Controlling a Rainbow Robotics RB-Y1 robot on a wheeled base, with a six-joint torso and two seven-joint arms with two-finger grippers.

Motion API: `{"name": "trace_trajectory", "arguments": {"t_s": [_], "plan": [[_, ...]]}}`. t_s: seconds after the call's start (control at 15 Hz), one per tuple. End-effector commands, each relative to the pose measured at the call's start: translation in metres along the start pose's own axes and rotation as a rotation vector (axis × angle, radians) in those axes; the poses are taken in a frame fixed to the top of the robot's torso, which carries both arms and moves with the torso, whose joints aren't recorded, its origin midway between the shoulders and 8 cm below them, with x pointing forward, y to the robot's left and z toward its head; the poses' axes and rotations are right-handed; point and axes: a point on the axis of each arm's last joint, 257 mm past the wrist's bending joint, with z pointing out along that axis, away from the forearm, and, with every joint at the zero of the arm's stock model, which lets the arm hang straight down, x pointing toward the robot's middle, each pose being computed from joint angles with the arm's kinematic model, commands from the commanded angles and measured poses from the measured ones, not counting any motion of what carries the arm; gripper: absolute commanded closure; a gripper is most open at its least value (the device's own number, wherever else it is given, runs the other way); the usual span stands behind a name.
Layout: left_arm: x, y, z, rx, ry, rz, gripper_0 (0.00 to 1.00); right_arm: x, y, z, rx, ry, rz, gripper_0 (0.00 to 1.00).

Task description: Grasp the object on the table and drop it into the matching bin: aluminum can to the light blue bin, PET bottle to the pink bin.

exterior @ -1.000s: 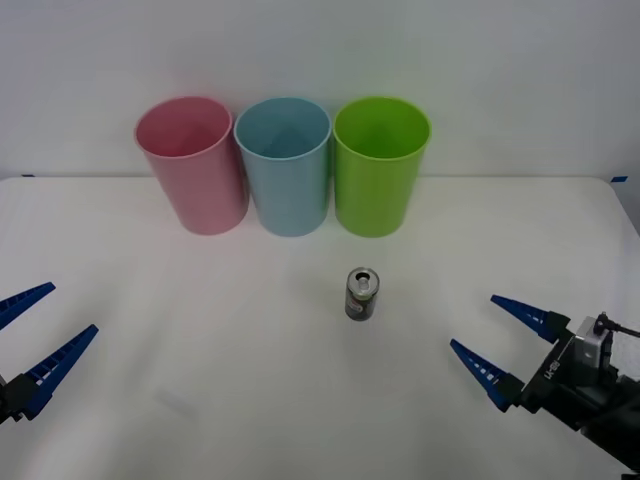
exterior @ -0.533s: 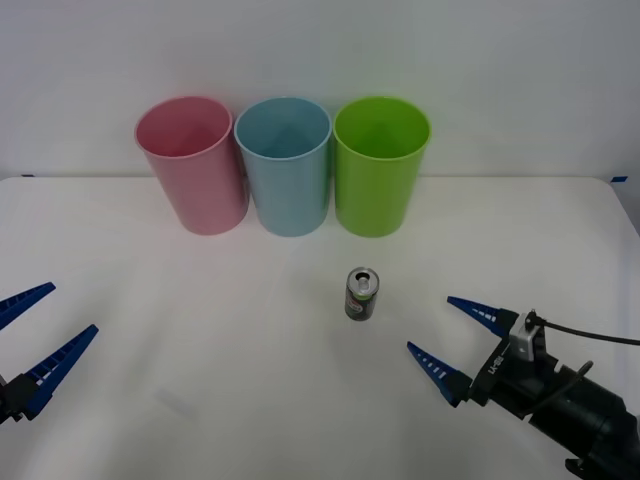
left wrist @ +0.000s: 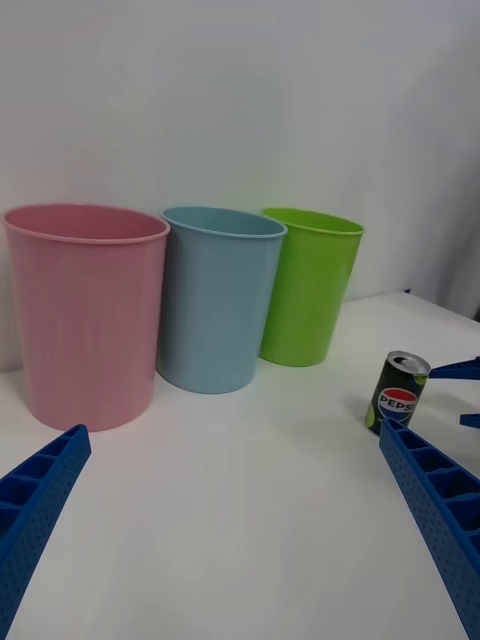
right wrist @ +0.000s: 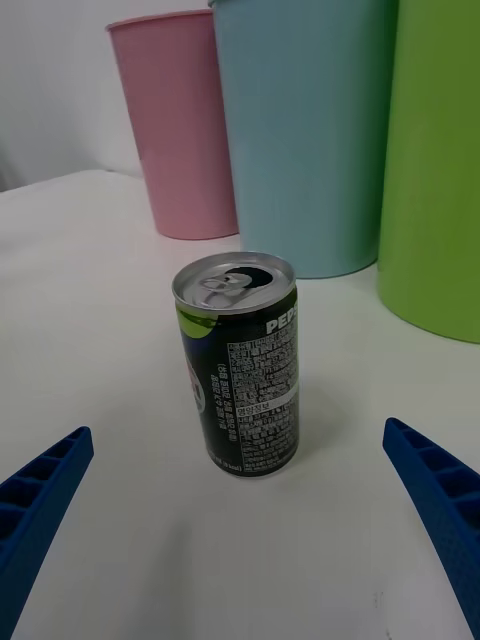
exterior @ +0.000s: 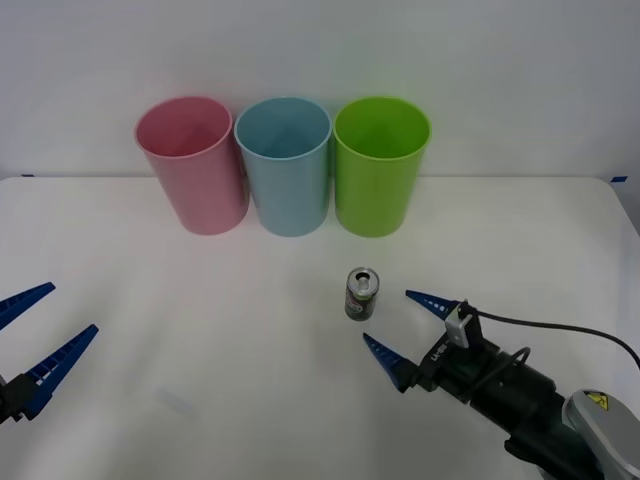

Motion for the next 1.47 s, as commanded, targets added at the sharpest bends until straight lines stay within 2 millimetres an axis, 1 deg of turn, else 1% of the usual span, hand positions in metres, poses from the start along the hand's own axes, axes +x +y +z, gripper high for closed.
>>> {"name": "trace_trajectory", "arguments": {"t_s": [0.07,0.27,0.47,0.87,1.07,1.33,1.4,1.47], "plan": [[0.000,0.000,0.000,0.000,0.000,0.000,0.00,0.006,0.004,0.025,-0.008,0.005,0.005,0.00],[0.000,0.000,0.000,0.000,0.000,0.000,0.00,0.009,0.004,0.043,-0.010,0.013,0.004,0.00],[0.000,0.000,0.000,0.000,0.000,0.000,0.00,0.008,0.003,0.058,-0.011,0.014,0.005,0.00],[0.000,0.000,0.000,0.000,0.000,0.000,0.00,0.003,0.006,0.081,-0.003,0.021,-0.006,0.00],[0.000,0.000,0.000,0.000,0.000,0.000,0.00,0.002,0.007,0.087,0.004,0.022,-0.007,0.00],[0.000,0.000,0.000,0.000,0.000,0.000,0.00,0.002,0.007,0.087,0.005,0.024,-0.011,0.00],[0.000,0.000,0.000,0.000,0.000,0.000,0.00,0.002,0.007,0.087,0.005,0.025,-0.015,0.59],[0.000,0.000,0.000,0.000,0.000,0.000,0.00,0.002,0.007,0.087,0.005,0.025,-0.021,0.89]]}}
